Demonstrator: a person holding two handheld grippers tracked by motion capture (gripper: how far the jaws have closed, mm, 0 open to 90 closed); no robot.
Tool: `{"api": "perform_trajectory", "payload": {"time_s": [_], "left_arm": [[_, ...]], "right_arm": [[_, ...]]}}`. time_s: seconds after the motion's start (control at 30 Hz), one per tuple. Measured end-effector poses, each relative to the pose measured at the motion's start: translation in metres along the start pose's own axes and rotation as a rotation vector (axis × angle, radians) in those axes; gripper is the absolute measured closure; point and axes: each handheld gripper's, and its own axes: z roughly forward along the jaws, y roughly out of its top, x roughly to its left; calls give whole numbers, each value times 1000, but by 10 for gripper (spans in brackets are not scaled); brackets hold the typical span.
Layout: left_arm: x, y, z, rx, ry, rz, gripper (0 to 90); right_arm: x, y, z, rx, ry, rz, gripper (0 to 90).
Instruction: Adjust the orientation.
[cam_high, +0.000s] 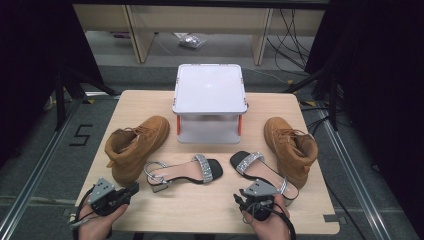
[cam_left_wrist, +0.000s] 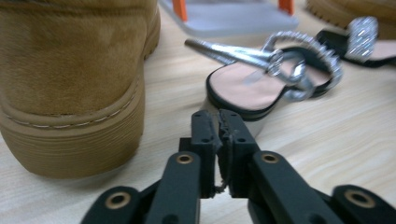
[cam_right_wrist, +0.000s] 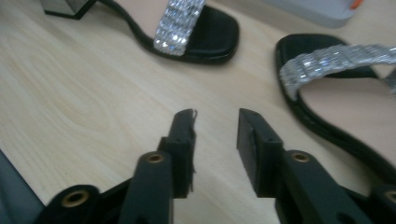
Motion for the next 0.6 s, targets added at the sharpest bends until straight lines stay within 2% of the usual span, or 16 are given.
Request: {"api": "perform_trajectory", "payload": {"time_s": [0.03,0.07,0.1,0.23,0.3,0.4,0.43,0.5,0.6], "left_arm": [[1,0,6,20,18,16,864],[2,1,10,39,43,35,868],[2,1,12,40,54,39,869],[3,5,25,55,97,77,865],[2,6,30,60,109,90,859],[2,6,35,69,124,107,852],[2,6,36,64,130,107,852],[3,6,38,62,137,116,850],[4,8,40,55,140,126,850]], "right_arm": [[0,1,4,4,4,-30,819],[3,2,5,20,10,3,847],[4,4,9,31,19,-11,873],[8,14,20,52,36,1,900],[10,21,29,58,45,-30,900],[16,31,41,81,67,-31,900],[18,34,44,87,74,-16,900],[22,39,52,101,79,-28,900],[28,44,61,99,97,-15,900]]}}
